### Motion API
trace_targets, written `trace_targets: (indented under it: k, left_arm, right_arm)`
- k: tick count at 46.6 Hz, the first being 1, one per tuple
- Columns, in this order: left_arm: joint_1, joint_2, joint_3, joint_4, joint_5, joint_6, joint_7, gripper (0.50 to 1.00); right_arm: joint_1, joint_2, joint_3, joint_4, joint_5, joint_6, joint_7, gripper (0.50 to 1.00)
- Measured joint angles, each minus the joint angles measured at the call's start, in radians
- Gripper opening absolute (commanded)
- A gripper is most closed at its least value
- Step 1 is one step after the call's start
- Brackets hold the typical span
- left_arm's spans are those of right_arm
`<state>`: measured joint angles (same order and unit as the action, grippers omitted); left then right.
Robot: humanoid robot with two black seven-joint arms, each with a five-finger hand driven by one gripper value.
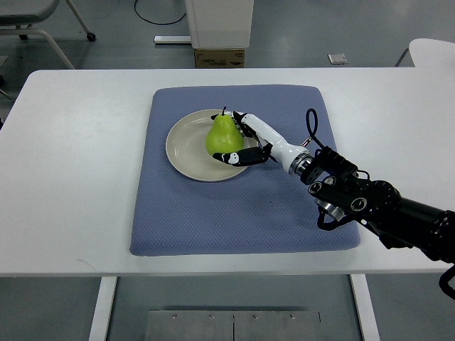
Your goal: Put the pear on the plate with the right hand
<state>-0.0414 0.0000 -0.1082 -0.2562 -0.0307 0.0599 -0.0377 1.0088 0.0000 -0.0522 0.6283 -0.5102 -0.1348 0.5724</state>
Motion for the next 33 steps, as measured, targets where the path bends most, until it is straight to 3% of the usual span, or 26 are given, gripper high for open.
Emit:
trace_targets:
  k: [33]
  left_arm:
    - [0.0,0.0,0.0,0.0,0.0,0.0,0.0,1.0]
  right_arm:
    - [-0.005,0.0,0.103,-0.051,0.004,0.002,-0.012,1.0]
